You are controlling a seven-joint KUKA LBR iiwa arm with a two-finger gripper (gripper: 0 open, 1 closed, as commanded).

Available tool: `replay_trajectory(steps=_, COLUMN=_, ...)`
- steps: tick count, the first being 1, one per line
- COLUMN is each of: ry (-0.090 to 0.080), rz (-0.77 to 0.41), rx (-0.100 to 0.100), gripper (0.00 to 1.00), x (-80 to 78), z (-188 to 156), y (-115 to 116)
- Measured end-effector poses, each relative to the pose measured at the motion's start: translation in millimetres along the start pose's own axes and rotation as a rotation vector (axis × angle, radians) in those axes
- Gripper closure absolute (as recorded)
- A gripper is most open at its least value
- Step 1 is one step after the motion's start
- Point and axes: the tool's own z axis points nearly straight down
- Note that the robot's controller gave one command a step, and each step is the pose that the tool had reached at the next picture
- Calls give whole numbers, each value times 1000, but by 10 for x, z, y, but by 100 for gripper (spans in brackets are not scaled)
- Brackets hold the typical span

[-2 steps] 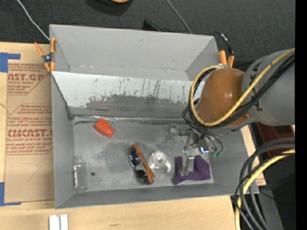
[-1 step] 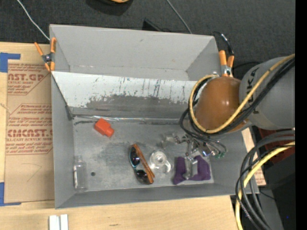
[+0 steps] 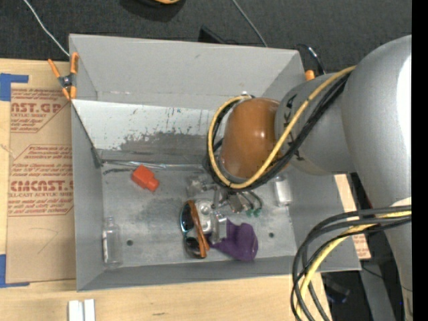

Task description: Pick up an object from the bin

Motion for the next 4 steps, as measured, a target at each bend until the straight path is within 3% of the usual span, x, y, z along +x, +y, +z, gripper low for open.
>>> replay_trajectory(steps=1, ry=-1, rz=-384, rx=1, gripper=0, x=351, z=-77, y=-659)
replay_trajectory(steps=2, ry=-1, rz=-508, rx=0, gripper=0, x=205, z=46, y=-526)
replay_trajectory(steps=3, ry=-1, rz=-844, rx=0, gripper=100, x=342, z=82, y=-510)
replay_trajectory(steps=4, ry=-1, rz=-844, rx=-1, gripper=100, x=342, z=82, y=-510)
